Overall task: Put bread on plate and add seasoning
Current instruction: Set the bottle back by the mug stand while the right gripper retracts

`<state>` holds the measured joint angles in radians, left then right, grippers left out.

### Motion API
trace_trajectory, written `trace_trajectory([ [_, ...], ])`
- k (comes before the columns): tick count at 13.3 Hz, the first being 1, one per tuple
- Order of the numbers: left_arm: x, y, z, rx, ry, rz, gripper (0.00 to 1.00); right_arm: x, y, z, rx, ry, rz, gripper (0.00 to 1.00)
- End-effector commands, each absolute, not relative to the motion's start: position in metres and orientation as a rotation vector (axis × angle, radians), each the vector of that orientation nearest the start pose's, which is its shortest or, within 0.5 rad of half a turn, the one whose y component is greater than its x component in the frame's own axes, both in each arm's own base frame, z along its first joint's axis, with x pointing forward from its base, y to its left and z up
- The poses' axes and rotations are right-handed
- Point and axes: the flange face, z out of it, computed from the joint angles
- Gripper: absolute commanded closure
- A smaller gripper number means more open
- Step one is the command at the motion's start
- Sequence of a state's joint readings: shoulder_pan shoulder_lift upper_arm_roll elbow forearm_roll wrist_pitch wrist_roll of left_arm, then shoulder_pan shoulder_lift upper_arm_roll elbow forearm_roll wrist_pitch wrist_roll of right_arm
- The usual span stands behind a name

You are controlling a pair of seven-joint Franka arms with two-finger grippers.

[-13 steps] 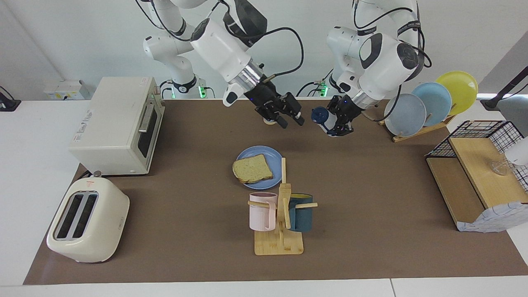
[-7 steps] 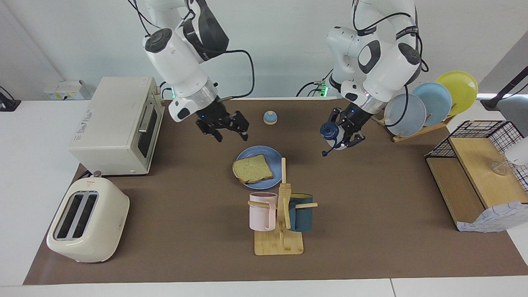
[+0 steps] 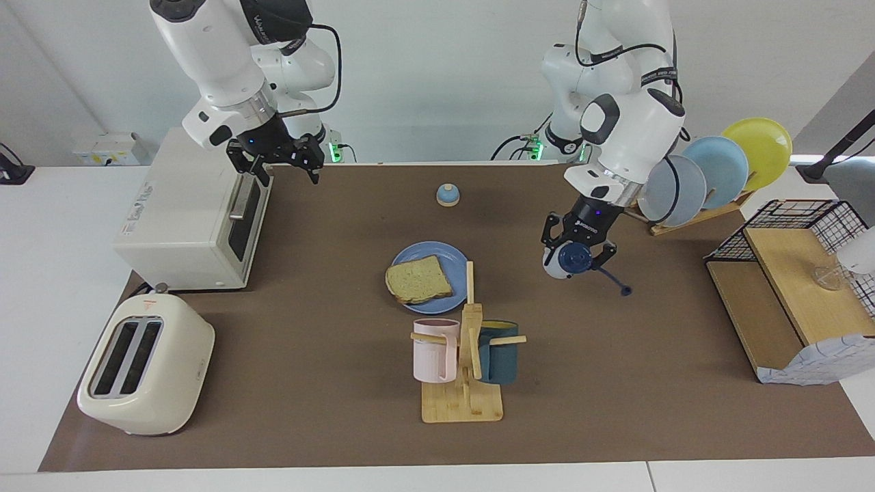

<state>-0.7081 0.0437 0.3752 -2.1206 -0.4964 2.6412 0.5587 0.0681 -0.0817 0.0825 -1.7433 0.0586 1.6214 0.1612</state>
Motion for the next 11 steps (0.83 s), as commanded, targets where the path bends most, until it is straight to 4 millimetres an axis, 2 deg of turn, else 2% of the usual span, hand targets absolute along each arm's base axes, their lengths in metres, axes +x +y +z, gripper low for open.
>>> trace_trajectory([
  [1, 0.572, -0.185, 0.419, -3.114, 0.684, -1.011, 1.00, 0.534, 0.055, 0.587, -3.140, -0.018, 0.060, 0.00],
  [2, 0.577, -0.182, 0.410, -3.107, 0.611, -1.055, 1.00, 0.537, 0.040, 0.590, -3.135, -0.075, 0.063, 0.00],
  [3, 0.584, -0.180, 0.404, -3.062, 0.565, -1.115, 1.00, 0.537, 0.036, 0.589, -3.137, -0.095, 0.060, 0.00],
  [5, 0.601, -0.184, 0.402, -2.974, 0.536, -1.214, 1.00, 0.539, 0.037, 0.587, -3.145, -0.099, 0.065, 0.00],
  [8, 0.625, -0.195, 0.375, -2.822, 0.501, -1.351, 1.00, 0.544, 0.036, 0.588, -3.132, -0.093, 0.073, 0.00],
  [10, 0.639, -0.201, 0.363, -2.820, 0.472, -1.411, 1.00, 0.543, 0.035, 0.586, -3.132, -0.102, 0.077, 0.00],
  [11, 0.645, -0.203, 0.353, -2.816, 0.435, -1.455, 1.00, 0.541, 0.028, 0.589, -3.133, -0.098, 0.072, 0.00],
])
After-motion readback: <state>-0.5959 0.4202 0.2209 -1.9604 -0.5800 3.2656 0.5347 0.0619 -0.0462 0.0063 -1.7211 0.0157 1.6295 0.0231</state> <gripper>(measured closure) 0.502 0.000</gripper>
